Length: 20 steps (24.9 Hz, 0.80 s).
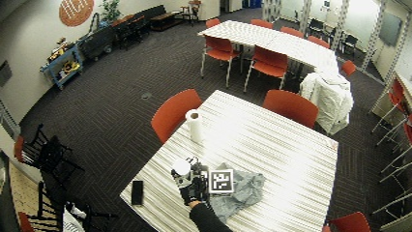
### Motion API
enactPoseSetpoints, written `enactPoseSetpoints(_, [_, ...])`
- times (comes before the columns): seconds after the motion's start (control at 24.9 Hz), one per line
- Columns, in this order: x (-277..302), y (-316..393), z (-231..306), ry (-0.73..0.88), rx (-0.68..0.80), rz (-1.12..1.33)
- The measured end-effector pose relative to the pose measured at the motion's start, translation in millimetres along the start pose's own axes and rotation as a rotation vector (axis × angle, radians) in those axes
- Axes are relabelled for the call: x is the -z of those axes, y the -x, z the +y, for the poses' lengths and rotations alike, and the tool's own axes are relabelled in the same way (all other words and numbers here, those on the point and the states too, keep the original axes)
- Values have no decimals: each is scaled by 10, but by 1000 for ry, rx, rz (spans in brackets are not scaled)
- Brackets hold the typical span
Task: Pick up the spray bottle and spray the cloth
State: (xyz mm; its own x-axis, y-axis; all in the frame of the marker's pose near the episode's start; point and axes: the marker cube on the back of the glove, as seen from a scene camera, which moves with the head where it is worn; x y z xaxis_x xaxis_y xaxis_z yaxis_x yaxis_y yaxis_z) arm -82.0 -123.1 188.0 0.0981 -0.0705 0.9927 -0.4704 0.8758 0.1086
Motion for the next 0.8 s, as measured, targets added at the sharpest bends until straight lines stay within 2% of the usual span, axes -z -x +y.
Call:
enactPoseSetpoints(0.52, [123,-632,345,-24,-136,136])
enactPoseSetpoints(0.8, [-25,-739,507,-15,-167,99])
